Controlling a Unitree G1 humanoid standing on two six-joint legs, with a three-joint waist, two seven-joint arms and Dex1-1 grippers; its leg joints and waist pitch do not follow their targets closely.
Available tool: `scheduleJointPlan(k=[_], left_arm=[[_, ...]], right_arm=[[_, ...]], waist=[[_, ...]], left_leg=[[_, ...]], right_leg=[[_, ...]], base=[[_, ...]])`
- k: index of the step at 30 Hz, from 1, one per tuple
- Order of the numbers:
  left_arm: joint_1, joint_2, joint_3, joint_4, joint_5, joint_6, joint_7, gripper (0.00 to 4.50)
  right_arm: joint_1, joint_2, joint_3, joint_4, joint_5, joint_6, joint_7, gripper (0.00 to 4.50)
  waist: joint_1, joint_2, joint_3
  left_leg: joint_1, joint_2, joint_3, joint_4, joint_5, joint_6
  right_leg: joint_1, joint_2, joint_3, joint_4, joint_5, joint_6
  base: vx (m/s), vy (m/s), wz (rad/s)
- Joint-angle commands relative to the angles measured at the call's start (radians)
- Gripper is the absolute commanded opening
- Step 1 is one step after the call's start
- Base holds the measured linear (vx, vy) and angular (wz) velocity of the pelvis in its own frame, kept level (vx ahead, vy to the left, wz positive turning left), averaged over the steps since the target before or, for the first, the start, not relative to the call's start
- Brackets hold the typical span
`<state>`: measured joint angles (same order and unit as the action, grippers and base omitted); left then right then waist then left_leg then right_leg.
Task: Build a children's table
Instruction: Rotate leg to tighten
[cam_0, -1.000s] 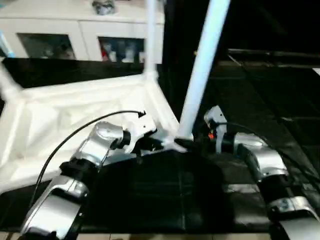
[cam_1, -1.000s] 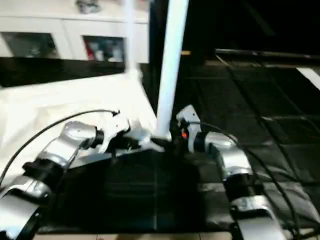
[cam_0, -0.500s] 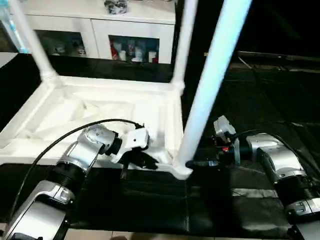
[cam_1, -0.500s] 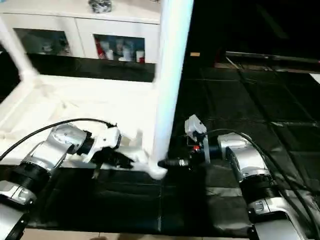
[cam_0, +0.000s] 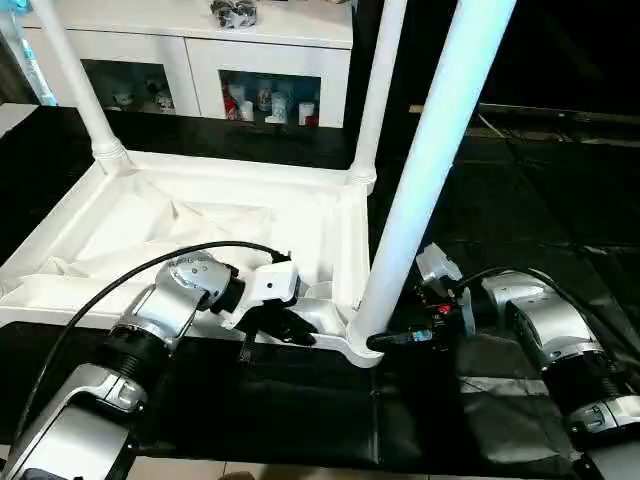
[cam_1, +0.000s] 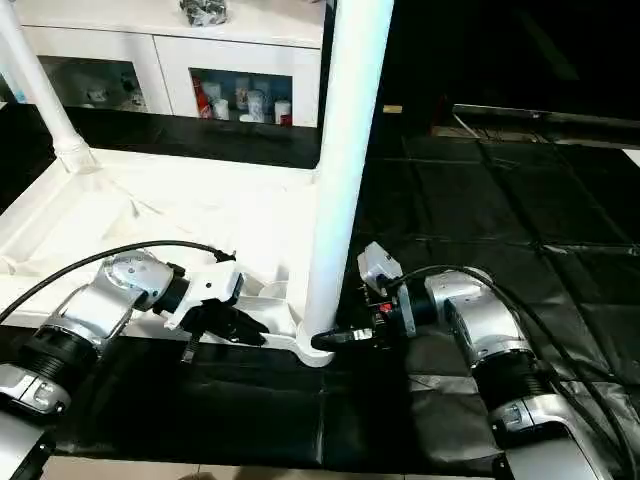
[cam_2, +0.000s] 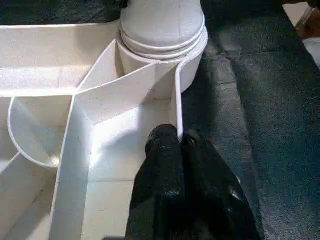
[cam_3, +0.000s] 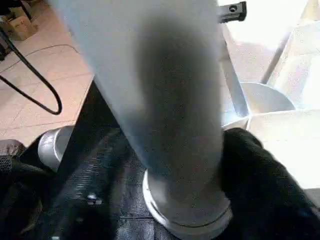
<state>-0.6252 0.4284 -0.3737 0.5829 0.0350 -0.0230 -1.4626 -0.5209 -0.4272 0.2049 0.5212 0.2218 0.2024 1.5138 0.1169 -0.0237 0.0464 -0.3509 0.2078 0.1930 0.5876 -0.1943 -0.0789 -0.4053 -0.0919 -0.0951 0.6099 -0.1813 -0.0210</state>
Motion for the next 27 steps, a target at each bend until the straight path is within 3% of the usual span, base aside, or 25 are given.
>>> scheduleJointPlan(k=[1,6,11,15,16,18,19,20,22,23,25,26,27], left_arm=[[0.006,-0.004,-0.039,-0.029,0.010,-0.017,-0.032,0.00],[0.008,-0.011,-0.032,-0.026,0.006,0.003,-0.012,0.00],[0.007,-0.054,-0.003,-0.028,0.002,0.088,0.082,0.00],[-0.010,-0.114,0.034,-0.012,0.001,0.162,0.210,0.00],[-0.026,-0.160,0.058,0.005,0.003,0.208,0.304,0.00],[-0.036,-0.184,0.070,0.015,-0.001,0.236,0.344,0.00],[-0.044,-0.203,0.079,0.024,-0.004,0.255,0.373,0.00],[-0.060,-0.233,0.097,0.044,-0.009,0.283,0.428,0.00],[-0.071,-0.252,0.108,0.058,-0.011,0.300,0.465,0.00],[-0.123,-0.318,0.146,0.120,-0.009,0.332,0.602,0.00],[-0.143,-0.342,0.159,0.142,-0.009,0.341,0.650,0.00],[-0.164,-0.364,0.172,0.167,-0.007,0.343,0.706,0.00],[-0.178,-0.379,0.178,0.182,-0.001,0.344,0.746,0.00]], right_arm=[[0.000,-0.009,0.010,0.001,-0.006,-0.011,0.016,2.47],[0.006,-0.003,0.010,-0.013,0.011,0.008,0.020,2.19],[0.044,0.025,-0.003,-0.072,0.036,0.081,-0.043,2.07],[0.083,0.082,-0.010,-0.104,-0.011,0.113,-0.227,2.06],[0.098,0.138,-0.030,-0.113,-0.027,0.119,-0.350,2.06],[0.098,0.173,-0.043,-0.109,-0.030,0.138,-0.417,2.04],[0.096,0.199,-0.052,-0.105,-0.033,0.152,-0.466,2.04],[0.087,0.237,-0.066,-0.088,-0.040,0.161,-0.539,2.01],[0.081,0.261,-0.075,-0.075,-0.045,0.165,-0.586,1.99],[0.032,0.357,-0.120,0.012,-0.053,0.187,-0.779,1.99],[0.010,0.395,-0.139,0.050,-0.054,0.198,-0.855,1.99],[-0.015,0.425,-0.146,0.090,-0.068,0.185,-0.926,1.99],[-0.038,0.445,-0.152,0.126,-0.075,0.172,-0.979,1.99]], waist=[[-0.004,-0.003,-0.062],[-0.003,-0.001,-0.062],[-0.002,-0.001,-0.060],[-0.005,-0.003,-0.053],[-0.014,-0.002,-0.050],[-0.021,-0.004,-0.050],[-0.029,-0.005,-0.050],[-0.032,-0.001,-0.050],[-0.042,-0.004,-0.051],[-0.044,-0.004,-0.052],[-0.057,-0.001,-0.050],[-0.057,0.000,-0.055],[-0.062,0.004,-0.052]], left_leg=[[0.004,0.035,-0.009,-0.065,-0.152,0.050],[0.006,0.035,-0.009,-0.065,-0.158,0.047],[0.006,0.035,-0.008,-0.066,-0.163,0.043],[0.010,0.032,-0.010,-0.070,-0.208,0.021],[0.005,0.029,-0.015,-0.074,-0.233,0.004],[0.012,0.025,-0.020,-0.075,-0.259,-0.008],[0.006,0.024,-0.023,-0.077,-0.260,-0.007],[0.005,0.024,-0.024,-0.078,-0.262,-0.007],[0.010,0.020,-0.024,-0.074,-0.279,-0.004],[0.009,0.020,-0.024,-0.074,-0.274,-0.002],[0.009,0.015,-0.025,-0.072,-0.283,-0.013],[0.005,0.016,-0.029,-0.073,-0.269,-0.009],[0.004,0.018,-0.027,-0.075,-0.267,-0.005]], right_leg=[[0.055,-0.061,0.055,-0.064,-0.177,-0.225],[0.055,-0.061,0.055,-0.065,-0.182,-0.227],[0.055,-0.060,0.056,-0.066,-0.186,-0.222],[0.050,-0.062,0.056,-0.082,-0.304,-0.185],[0.052,-0.064,0.053,-0.092,-0.401,-0.147],[0.046,-0.067,0.049,-0.104,-0.487,-0.114],[0.051,-0.067,0.047,-0.106,-0.511,-0.096],[0.050,-0.067,0.047,-0.107,-0.515,-0.093],[0.044,-0.065,0.043,-0.116,-0.544,-0.078],[0.043,-0.065,0.045,-0.115,-0.536,-0.079],[0.038,-0.063,0.040,-0.118,-0.554,-0.085],[0.047,-0.065,0.040,-0.117,-0.534,-0.081],[0.040,-0.063,0.041,-0.116,-0.500,-0.092]], base=[[0.000,0.000,0.00],[0.000,0.000,0.00],[0.000,0.000,0.00],[0.000,0.000,0.00],[0.000,0.000,0.00],[0.000,0.000,0.00],[0.000,0.000,0.00],[0.000,0.000,0.00],[0.000,0.000,0.00],[0.000,0.000,0.00],[0.000,0.000,0.00],[0.000,0.000,0.00],[0.000,0.000,0.00]])
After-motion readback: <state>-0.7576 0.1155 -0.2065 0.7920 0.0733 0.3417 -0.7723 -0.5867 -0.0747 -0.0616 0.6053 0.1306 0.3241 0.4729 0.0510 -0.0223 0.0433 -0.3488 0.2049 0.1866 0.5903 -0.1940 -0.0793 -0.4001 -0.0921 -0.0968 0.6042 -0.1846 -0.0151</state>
